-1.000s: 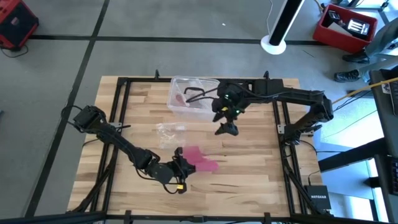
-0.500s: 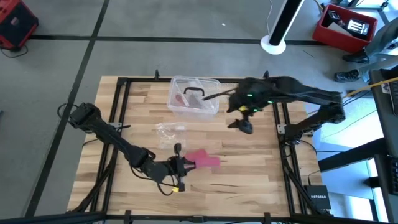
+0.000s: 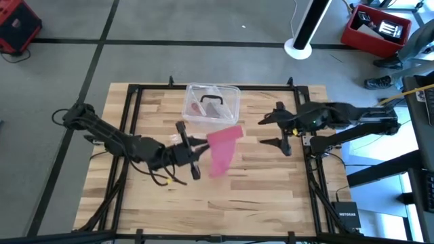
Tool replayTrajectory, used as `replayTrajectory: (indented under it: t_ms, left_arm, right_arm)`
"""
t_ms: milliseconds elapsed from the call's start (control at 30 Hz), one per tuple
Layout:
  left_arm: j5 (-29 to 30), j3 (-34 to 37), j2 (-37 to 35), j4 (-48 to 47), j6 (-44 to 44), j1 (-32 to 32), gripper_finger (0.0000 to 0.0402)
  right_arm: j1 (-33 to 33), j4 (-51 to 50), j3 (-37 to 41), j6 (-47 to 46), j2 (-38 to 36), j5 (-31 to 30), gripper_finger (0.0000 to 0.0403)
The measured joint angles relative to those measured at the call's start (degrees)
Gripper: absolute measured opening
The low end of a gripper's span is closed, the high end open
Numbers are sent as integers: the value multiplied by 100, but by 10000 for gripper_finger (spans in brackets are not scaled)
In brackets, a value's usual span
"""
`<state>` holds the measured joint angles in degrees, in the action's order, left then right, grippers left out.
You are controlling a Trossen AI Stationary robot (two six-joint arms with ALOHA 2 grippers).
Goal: Roll bandage
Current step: Roll the pink bandage
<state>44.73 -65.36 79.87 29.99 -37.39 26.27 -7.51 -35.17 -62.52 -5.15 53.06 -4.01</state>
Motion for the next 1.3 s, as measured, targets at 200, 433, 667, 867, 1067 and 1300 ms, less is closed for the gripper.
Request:
replayTrajectory:
  t_ms: [200,433,667,867,1067,1300]
  left_arm:
    - [-34,0,-28,82,-161,-109,13]
    - [-39,0,5,-89,-31,-126,13]
    - [9,0,9,-40,93,-164,13]
    - [24,2,9,-55,74,-221,13]
    - [24,-13,9,-39,-190,-244,13]
    - [25,-13,9,-34,-404,-244,13]
  right_arm:
    - [-2,2696,2110,-92,-325,65,335]
    - [2,3884,3166,-529,287,178,335]
    - [-142,4502,3652,-699,890,504,335]
    - [-443,6077,3853,-732,1841,159,335]
    - [-452,7231,3761,-810,2826,-110,317]
    - [-404,7956,3656,-524,3509,-162,231]
